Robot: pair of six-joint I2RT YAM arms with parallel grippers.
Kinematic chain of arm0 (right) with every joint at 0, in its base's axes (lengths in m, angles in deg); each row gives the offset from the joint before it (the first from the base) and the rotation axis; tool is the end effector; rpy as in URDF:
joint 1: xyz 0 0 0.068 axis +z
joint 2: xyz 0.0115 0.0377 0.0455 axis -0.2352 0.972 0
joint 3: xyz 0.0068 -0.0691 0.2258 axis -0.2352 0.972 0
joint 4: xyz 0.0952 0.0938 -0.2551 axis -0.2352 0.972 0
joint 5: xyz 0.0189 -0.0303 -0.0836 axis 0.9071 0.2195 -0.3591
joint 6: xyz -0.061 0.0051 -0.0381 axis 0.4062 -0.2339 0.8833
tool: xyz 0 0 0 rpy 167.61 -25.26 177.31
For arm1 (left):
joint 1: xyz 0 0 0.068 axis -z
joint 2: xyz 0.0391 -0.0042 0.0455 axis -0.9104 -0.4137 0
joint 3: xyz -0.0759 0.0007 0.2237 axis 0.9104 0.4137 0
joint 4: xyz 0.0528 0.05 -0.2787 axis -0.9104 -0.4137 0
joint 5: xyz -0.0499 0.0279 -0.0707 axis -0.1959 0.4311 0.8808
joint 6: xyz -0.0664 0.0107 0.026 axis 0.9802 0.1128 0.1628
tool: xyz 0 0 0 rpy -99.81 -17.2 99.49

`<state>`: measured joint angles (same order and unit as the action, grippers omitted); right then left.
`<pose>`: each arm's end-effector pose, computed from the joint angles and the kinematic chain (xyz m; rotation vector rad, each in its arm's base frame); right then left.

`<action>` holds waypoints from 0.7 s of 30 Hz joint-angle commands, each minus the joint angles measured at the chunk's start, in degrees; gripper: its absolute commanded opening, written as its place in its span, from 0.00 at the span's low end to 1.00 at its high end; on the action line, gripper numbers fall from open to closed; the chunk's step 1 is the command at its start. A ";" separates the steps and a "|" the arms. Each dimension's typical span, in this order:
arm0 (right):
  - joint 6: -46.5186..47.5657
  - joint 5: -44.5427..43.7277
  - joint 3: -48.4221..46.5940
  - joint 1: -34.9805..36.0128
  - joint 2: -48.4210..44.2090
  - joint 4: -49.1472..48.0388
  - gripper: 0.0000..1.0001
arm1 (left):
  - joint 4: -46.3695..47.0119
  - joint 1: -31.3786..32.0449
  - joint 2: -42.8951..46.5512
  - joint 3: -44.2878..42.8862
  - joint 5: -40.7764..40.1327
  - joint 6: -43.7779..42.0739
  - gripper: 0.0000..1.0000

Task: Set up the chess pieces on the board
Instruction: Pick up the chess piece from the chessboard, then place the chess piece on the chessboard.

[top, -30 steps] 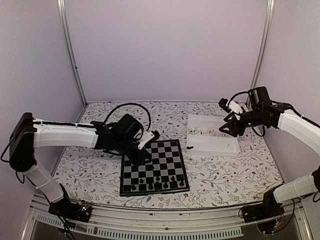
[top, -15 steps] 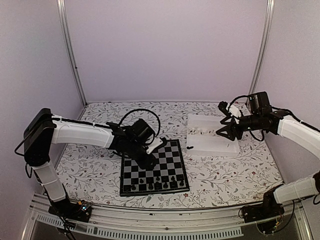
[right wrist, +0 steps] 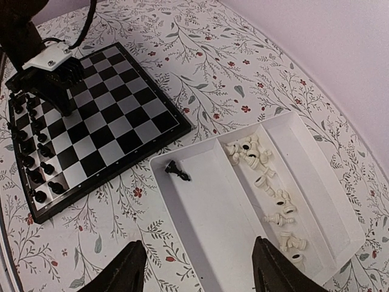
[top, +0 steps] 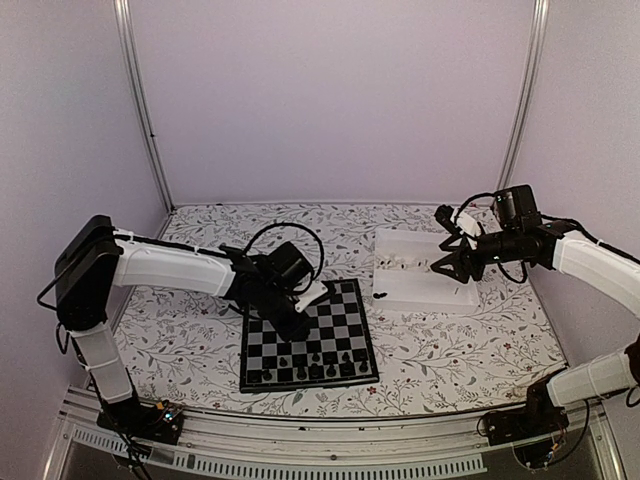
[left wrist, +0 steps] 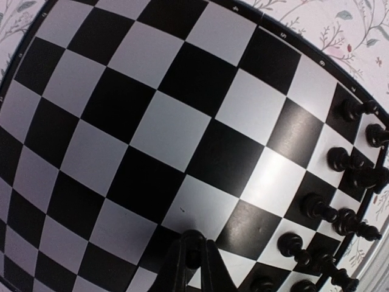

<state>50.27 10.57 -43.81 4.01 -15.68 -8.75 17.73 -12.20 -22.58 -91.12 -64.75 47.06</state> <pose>0.2962 0.1248 0.2119 -1.2096 1.8839 0.4326 0.2238 -0.3101 0.0869 1.2430 2.4824 -0.3878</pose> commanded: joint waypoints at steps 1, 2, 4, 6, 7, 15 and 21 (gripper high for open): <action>0.17 1.18 0.70 0.04 0.45 -0.81 0.63 | -1.82 0.86 -0.10 -1.48 0.48 0.00 0.06; 0.17 1.25 0.70 0.06 0.46 -0.81 0.63 | -2.18 0.83 0.42 -1.46 0.15 0.24 0.05; 0.17 1.40 0.70 0.01 0.50 -0.73 0.63 | -3.12 0.86 2.15 -1.18 -0.93 0.84 0.04; 0.17 1.52 0.70 0.05 0.54 -0.68 0.63 | -4.37 0.78 4.88 -0.36 -2.75 1.80 0.03; 0.22 1.53 0.74 0.06 0.62 -0.64 0.63 | -5.18 0.82 6.28 0.25 -3.56 2.44 0.03; 0.59 1.84 0.54 0.06 1.49 -0.37 0.63 | -12.46 0.69 17.38 8.44 -6.24 10.56 0.02; 0.94 2.51 0.19 0.05 2.51 -0.04 0.64 | -13.96 0.99 21.77 11.02 -6.52 15.95 0.01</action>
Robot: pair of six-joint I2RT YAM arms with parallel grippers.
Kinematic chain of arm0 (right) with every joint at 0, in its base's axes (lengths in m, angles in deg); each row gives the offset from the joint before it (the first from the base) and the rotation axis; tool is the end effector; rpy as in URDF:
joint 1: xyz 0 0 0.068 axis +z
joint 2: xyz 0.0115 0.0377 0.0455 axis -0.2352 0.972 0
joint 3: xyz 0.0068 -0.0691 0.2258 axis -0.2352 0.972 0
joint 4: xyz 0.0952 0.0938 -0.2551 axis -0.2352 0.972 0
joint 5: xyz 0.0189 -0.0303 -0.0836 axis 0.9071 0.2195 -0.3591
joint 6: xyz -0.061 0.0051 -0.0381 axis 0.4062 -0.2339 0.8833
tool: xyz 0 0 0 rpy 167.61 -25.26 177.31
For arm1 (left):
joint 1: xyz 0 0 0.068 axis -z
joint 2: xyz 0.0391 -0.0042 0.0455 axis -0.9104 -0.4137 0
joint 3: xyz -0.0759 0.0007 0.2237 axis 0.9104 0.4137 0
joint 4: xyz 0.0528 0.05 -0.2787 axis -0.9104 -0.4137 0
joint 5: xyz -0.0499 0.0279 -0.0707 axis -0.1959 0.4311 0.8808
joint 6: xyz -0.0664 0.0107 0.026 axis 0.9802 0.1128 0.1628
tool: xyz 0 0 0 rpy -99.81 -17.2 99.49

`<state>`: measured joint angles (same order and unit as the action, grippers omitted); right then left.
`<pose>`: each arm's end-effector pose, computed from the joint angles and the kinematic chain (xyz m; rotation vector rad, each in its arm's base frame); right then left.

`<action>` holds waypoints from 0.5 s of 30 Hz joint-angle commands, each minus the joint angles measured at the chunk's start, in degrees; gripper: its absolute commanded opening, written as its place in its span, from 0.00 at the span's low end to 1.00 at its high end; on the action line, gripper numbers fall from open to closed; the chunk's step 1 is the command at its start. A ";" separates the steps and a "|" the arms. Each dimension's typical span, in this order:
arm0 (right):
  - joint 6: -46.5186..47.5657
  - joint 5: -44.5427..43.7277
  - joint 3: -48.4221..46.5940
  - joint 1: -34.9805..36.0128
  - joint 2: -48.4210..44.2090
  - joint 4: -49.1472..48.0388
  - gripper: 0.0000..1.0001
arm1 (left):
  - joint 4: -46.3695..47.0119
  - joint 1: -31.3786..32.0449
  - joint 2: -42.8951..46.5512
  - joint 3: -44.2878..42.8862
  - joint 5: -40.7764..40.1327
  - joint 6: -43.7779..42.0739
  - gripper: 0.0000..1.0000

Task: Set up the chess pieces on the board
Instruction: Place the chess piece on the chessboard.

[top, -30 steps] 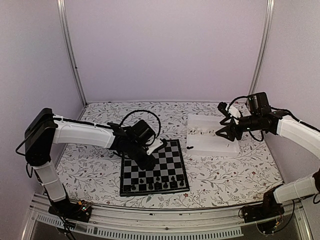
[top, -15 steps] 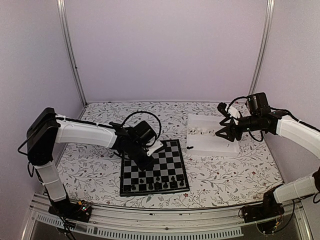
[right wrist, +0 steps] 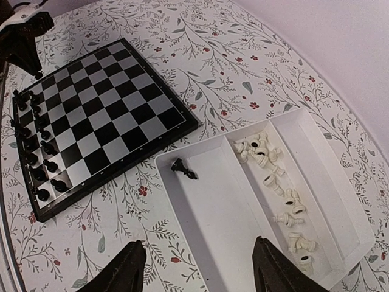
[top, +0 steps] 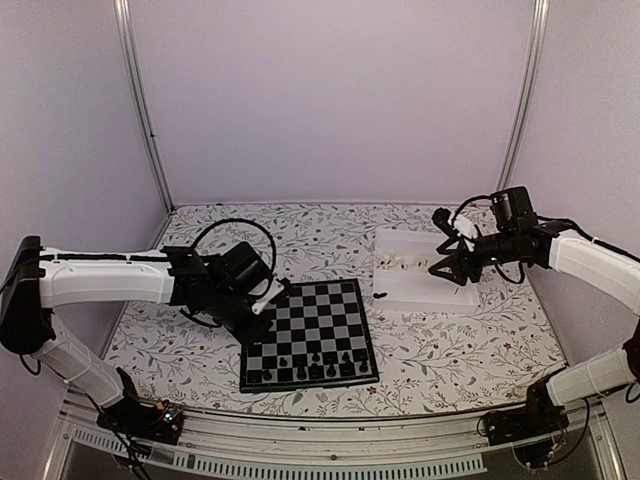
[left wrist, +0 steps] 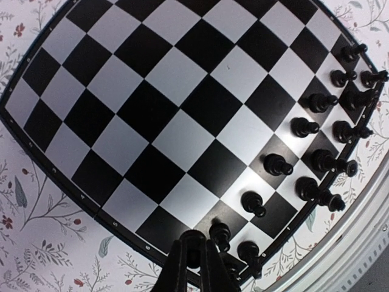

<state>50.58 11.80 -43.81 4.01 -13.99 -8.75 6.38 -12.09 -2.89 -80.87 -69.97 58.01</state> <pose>0.2980 0.1266 0.2035 -1.2261 1.8972 0.4651 0.1894 -0.2558 0.1339 0.9834 2.6148 -0.3015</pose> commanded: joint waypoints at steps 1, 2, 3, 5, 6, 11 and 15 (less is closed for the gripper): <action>0.58 1.39 0.17 -0.01 0.87 0.06 0.64 | -3.68 0.66 2.23 0.50 -2.31 5.91 0.02; 0.57 1.51 0.10 0.05 1.01 0.20 0.64 | -4.53 0.49 2.22 0.21 -2.56 6.63 0.02; 0.57 1.67 0.08 0.06 1.13 0.29 0.64 | -5.14 0.35 2.22 0.05 -2.45 7.32 0.02; 0.65 1.85 0.06 0.02 1.13 0.47 0.64 | -5.43 0.27 2.35 0.57 -1.40 8.60 0.02; 0.66 1.88 0.08 0.04 1.14 0.43 0.64 | -5.32 0.23 2.35 1.08 -0.59 9.28 0.02; 0.83 1.96 0.00 -0.01 1.10 0.37 0.65 | -6.24 0.14 0.42 2.14 1.35 11.71 0.02; 0.92 2.30 -0.09 0.02 1.39 0.59 0.66 | -5.48 0.10 -0.25 2.39 1.41 11.63 0.02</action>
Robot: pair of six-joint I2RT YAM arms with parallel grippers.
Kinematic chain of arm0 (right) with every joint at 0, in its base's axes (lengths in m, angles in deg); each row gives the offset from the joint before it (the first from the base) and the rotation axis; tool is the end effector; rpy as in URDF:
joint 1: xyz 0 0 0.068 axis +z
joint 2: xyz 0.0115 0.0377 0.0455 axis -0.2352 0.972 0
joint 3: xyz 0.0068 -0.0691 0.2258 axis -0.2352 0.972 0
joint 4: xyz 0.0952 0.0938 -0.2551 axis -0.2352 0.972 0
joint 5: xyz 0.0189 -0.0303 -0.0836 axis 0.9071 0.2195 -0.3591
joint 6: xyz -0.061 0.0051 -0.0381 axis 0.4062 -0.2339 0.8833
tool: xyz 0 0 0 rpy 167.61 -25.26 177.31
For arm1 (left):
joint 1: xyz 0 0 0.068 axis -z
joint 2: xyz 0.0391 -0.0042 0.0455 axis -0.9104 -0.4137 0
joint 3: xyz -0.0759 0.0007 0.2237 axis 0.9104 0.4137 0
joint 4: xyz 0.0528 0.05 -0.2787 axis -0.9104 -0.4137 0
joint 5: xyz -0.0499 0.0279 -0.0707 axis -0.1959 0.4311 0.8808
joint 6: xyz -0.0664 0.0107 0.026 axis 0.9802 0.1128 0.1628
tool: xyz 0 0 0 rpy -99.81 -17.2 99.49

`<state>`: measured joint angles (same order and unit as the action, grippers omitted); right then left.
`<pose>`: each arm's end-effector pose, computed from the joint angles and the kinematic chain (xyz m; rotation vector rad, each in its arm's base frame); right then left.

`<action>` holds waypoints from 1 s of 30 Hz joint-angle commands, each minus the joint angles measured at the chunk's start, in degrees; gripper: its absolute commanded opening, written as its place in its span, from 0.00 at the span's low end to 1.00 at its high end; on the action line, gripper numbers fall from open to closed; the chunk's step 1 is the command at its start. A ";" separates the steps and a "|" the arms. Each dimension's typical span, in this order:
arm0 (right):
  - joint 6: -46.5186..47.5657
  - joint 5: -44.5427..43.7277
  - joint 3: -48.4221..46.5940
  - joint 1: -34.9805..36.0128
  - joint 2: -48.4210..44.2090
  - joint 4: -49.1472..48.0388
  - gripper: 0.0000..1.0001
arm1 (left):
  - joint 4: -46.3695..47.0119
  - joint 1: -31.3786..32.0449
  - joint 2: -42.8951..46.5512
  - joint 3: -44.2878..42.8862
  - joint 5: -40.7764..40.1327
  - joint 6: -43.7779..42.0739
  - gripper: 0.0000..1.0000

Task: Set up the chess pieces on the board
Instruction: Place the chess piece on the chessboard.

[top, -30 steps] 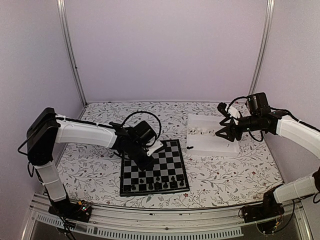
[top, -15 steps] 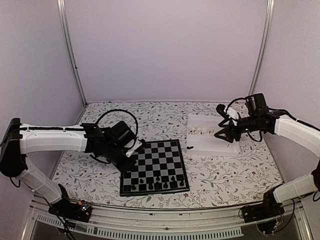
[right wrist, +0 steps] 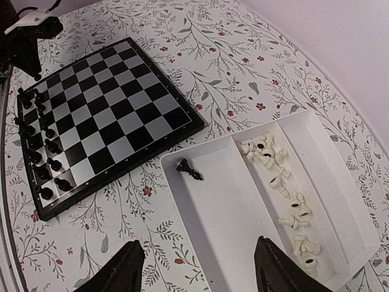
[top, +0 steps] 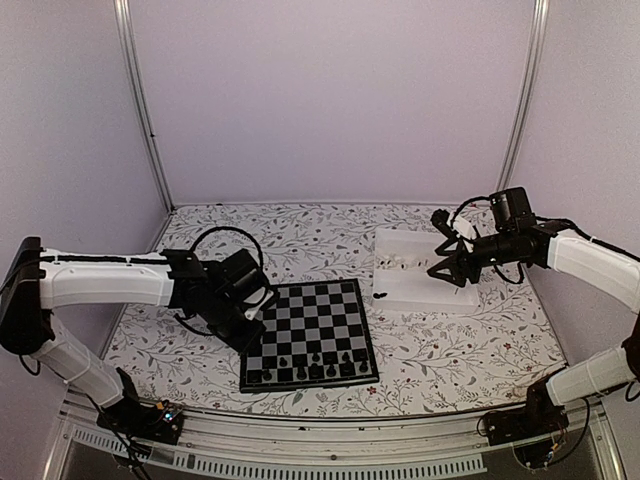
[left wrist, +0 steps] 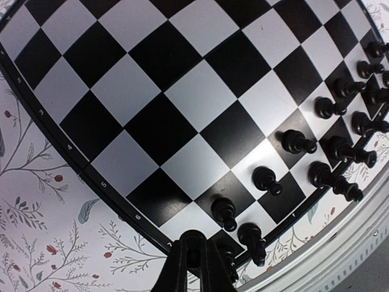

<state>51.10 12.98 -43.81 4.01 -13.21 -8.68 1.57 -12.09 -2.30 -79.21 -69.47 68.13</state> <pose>0.2983 0.1278 0.1997 -1.2423 1.8943 0.4894 0.1790 -0.2426 0.1241 0.7802 2.7965 -0.2710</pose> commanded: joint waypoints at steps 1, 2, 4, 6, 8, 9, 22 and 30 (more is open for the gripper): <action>0.44 1.14 -0.09 0.03 0.68 0.64 0.66 | -0.73 0.06 -1.16 0.74 1.01 1.52 0.02; 0.48 1.10 -0.09 0.06 0.71 0.69 0.67 | -0.87 -0.02 -1.63 0.74 1.06 1.55 0.02; 0.57 0.99 -0.09 0.10 0.71 0.71 0.68 | -0.95 -0.02 -2.55 0.77 1.49 1.51 0.02; 0.57 1.01 -0.33 0.06 0.71 0.86 0.70 | -0.94 -0.03 -3.29 0.82 1.72 1.40 0.02; 0.57 1.18 -0.44 0.09 0.73 0.97 0.72 | -0.96 -0.04 -3.63 0.82 1.90 1.38 0.02; 0.57 1.28 -0.45 0.12 0.71 1.09 0.74 | -1.02 -0.04 -3.74 0.82 1.93 1.33 0.02; 1.15 2.20 -1.15 0.14 0.82 1.93 0.99 | -1.74 0.06 -6.77 0.43 3.22 0.87 0.07; 1.12 2.28 -1.25 0.11 0.28 1.91 0.99 | -2.52 0.47 -6.12 -1.15 1.65 0.87 0.31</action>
<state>51.80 14.29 -43.81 4.01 -12.68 -7.15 0.15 -12.09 -8.59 -78.86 -67.13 69.11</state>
